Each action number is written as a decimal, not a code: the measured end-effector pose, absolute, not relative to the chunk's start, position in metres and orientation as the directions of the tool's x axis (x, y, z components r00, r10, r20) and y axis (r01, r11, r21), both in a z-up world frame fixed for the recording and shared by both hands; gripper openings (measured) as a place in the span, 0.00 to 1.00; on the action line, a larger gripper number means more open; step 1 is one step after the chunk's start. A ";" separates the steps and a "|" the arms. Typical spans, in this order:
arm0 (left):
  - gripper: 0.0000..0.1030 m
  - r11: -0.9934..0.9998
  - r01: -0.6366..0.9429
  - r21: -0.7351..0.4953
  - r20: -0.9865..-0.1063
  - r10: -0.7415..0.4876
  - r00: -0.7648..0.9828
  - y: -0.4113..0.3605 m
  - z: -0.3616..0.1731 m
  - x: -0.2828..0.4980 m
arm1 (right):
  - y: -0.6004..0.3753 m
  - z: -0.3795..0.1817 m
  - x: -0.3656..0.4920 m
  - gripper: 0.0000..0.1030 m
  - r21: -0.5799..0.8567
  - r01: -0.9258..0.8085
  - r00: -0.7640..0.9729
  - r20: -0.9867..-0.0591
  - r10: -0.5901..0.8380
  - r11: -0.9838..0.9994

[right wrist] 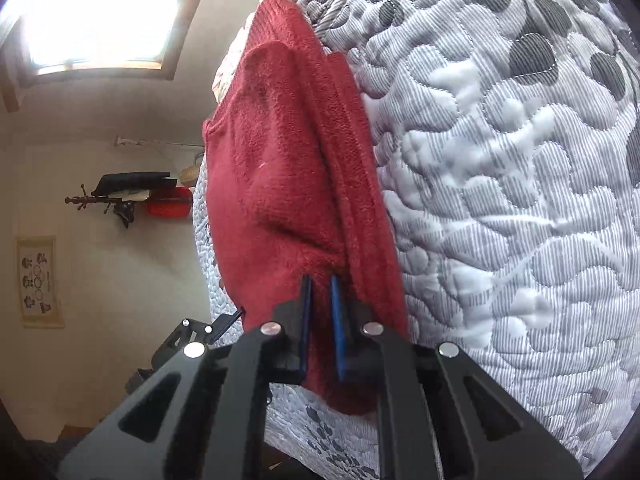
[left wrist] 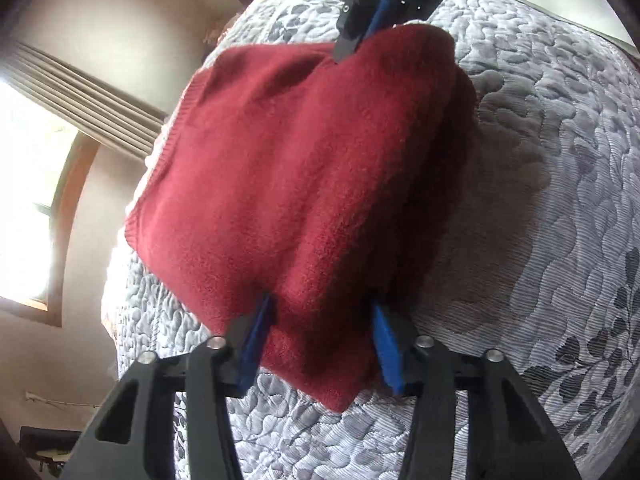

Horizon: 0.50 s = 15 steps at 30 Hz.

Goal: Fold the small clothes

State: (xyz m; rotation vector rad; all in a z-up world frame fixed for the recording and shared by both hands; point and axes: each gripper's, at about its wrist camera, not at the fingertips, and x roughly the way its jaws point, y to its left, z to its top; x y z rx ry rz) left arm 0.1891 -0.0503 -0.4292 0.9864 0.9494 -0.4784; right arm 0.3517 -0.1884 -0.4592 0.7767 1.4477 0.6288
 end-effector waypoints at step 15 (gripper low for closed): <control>0.29 0.359 0.844 0.398 -0.897 -0.042 0.441 -0.038 -0.433 0.153 | -0.067 -0.426 0.286 0.25 0.686 -0.281 -0.104 -0.717 0.689 0.671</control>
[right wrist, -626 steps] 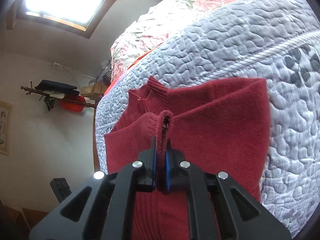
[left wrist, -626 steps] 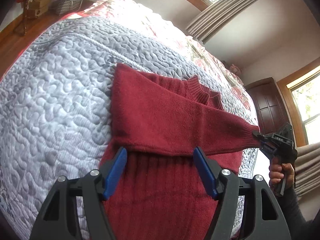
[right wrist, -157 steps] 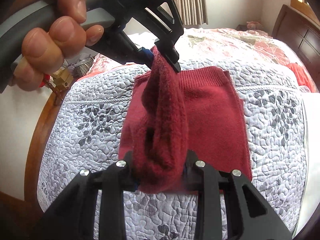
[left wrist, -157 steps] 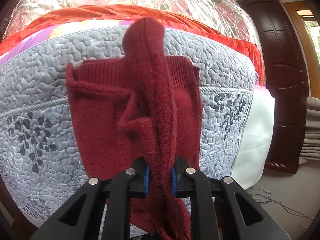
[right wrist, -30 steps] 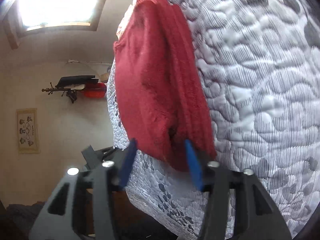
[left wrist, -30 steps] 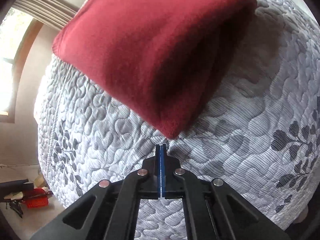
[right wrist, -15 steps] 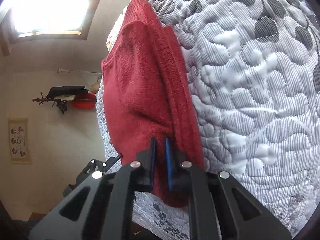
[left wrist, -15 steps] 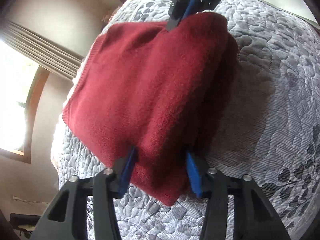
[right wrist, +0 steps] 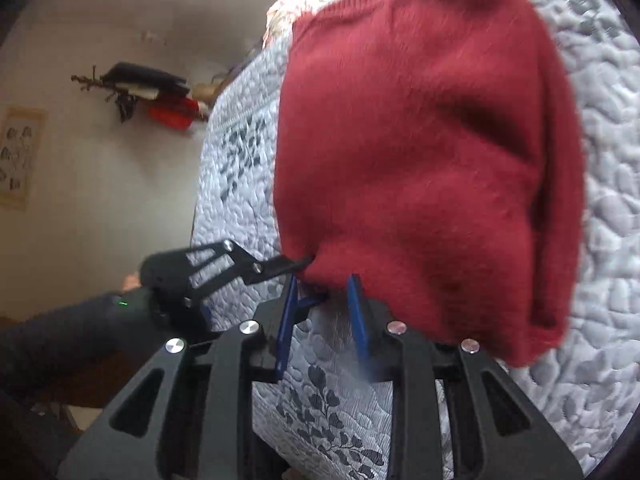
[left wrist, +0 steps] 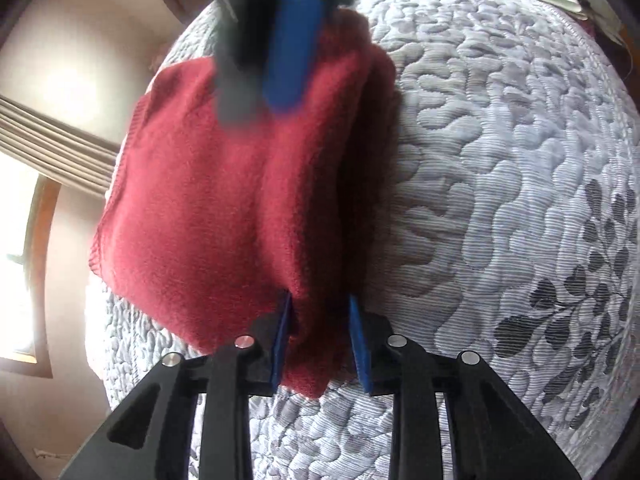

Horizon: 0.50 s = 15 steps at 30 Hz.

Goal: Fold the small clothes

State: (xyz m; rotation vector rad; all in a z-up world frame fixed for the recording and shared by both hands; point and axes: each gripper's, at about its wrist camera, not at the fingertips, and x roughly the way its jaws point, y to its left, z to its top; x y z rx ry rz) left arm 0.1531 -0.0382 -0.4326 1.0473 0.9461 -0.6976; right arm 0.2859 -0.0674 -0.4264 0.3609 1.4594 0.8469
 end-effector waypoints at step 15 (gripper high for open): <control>0.68 0.553 0.810 0.195 -0.879 -0.268 0.394 -0.049 -0.367 0.166 | -0.153 -0.410 0.368 0.33 0.675 -0.109 0.129 -0.718 0.684 0.730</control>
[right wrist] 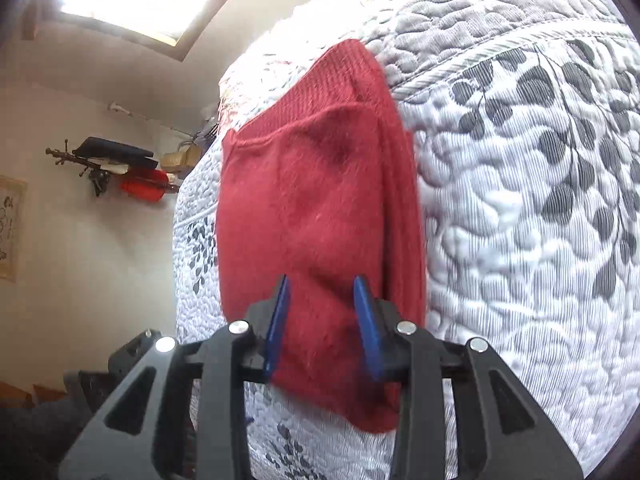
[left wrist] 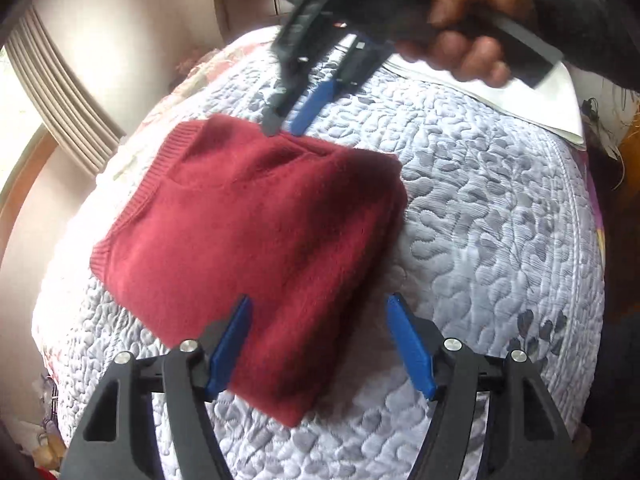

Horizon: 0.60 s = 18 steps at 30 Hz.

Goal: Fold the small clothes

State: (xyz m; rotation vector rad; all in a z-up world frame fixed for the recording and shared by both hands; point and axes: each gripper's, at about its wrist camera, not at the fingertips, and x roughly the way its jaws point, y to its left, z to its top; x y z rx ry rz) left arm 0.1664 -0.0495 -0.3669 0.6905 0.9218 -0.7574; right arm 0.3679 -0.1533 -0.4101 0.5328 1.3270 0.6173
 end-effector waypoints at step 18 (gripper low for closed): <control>0.75 0.758 0.537 -0.370 -0.852 -0.507 0.129 0.030 -0.360 0.229 | -0.158 -0.418 0.352 0.18 0.713 -0.160 0.035 -0.687 0.726 0.683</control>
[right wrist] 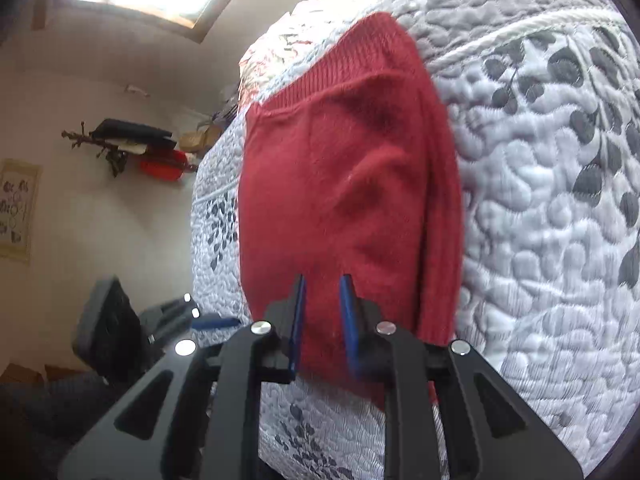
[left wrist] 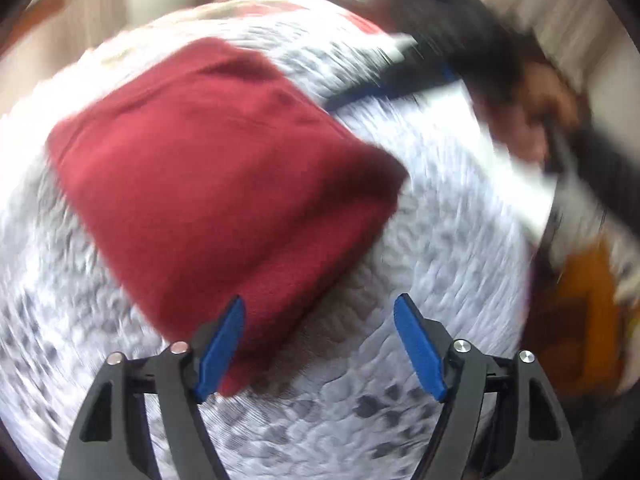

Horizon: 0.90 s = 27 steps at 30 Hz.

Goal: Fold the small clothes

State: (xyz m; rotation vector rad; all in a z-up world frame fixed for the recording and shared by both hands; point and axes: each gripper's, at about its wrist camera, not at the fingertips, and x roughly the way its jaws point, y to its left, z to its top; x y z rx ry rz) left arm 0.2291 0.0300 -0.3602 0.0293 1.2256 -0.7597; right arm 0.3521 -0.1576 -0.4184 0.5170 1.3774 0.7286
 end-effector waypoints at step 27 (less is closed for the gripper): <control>0.78 0.590 -0.189 -0.785 -0.620 -0.744 0.248 0.190 -0.435 0.291 | -0.221 -0.426 0.300 0.43 0.777 -0.044 -0.016 -0.629 0.777 0.628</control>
